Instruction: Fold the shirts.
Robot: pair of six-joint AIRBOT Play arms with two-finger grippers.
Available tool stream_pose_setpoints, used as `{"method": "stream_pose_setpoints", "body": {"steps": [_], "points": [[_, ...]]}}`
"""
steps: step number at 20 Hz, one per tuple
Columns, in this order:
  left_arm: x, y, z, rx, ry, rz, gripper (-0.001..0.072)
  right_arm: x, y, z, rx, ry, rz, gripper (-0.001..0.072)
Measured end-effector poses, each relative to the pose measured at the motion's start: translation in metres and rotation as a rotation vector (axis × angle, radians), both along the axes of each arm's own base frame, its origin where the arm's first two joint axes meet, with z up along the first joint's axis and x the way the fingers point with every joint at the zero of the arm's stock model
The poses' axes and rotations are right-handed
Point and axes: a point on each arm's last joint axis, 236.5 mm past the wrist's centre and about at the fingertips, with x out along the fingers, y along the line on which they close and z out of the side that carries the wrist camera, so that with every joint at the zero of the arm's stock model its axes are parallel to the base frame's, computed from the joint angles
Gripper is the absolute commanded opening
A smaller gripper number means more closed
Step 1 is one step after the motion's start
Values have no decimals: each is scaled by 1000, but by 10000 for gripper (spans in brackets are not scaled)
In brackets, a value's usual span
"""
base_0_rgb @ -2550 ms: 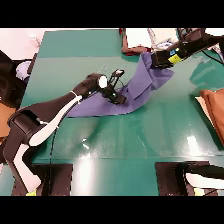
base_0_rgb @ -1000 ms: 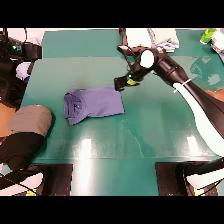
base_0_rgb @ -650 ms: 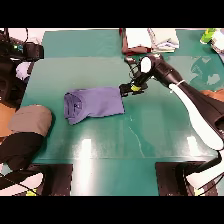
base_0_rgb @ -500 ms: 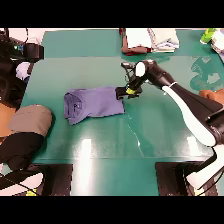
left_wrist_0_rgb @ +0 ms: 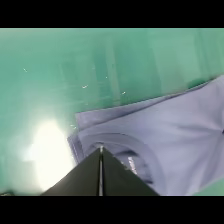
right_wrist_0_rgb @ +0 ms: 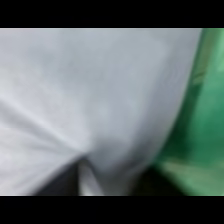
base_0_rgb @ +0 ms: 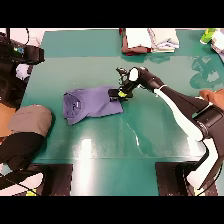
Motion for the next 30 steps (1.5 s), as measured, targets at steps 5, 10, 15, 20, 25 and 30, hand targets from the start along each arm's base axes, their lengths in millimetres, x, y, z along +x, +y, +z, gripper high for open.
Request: {"method": "stream_pose_setpoints", "body": {"steps": [5, 10, 15, 20, 25, 30], "points": [[-3, -10, 0, -7, 5, -26, 28, 30, -11, 39, -53, -135, 48, 21], [-15, -62, 1, -5, -5, -160, 28, 66, -94, 105, -202, -259, -3, 21], [-27, -98, 2, -1, -14, -255, 29, 81, -249, 166, -346, -301, -215, 21], [-30, -107, 2, -6, -14, -277, 28, 53, -420, 204, -431, -274, -536, 21], [-32, -110, 3, -27, -8, -267, 28, -9, -543, 205, -458, -213, -822, 21], [-32, -111, 3, -44, -1, -251, 28, -31, -580, 217, -346, -271, -972, 20]]}}
